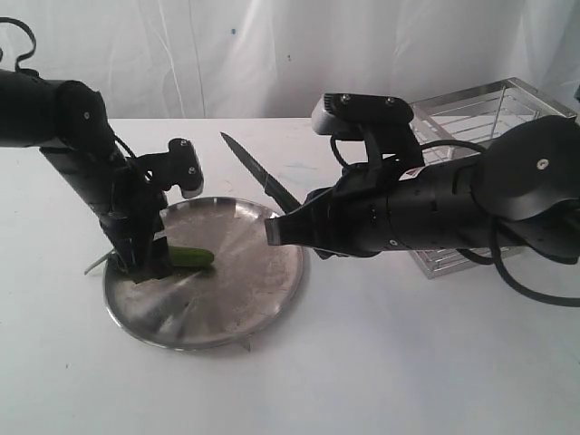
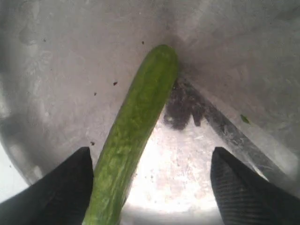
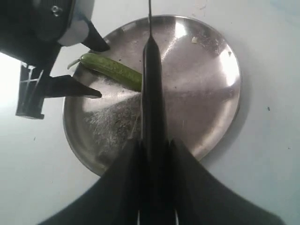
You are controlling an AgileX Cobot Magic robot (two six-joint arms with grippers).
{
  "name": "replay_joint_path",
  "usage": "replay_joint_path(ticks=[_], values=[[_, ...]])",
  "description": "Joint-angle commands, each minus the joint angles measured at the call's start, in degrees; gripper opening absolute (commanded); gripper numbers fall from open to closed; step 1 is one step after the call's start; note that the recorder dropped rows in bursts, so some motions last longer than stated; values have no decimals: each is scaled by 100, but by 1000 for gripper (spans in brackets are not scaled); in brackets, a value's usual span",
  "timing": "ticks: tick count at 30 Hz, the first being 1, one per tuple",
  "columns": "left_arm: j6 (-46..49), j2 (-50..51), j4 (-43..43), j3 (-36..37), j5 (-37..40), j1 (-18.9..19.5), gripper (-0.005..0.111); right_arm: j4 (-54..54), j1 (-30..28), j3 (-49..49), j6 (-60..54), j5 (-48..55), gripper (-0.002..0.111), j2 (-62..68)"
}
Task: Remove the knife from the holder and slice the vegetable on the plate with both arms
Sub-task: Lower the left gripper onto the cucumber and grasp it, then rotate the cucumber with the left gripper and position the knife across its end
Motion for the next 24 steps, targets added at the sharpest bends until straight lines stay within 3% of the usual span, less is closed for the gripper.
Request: replay_joint_path(ticks=[1,6,9,17,21,24], values=[[82,305,-92,-239,108,15,71,-12,-34,-53,-60,-45,0,-59],[110,594,21,-395,137,15,71,-13,-34,-53,-60,-58,0,-59],[110,735,131,-395,119,15,65,-13,-34,-78,-60,-58,0,-59],[-177,825,255,-395,137,15,28,-13,-34,-206,-60,25,0,-59],[-507,715,255,-395,376,15,3,-50,-34,-209,-60,-7,0,-59],[-1079,434,255,-395,481,15,0,-241,-34,-209,-60,17,0,-59]])
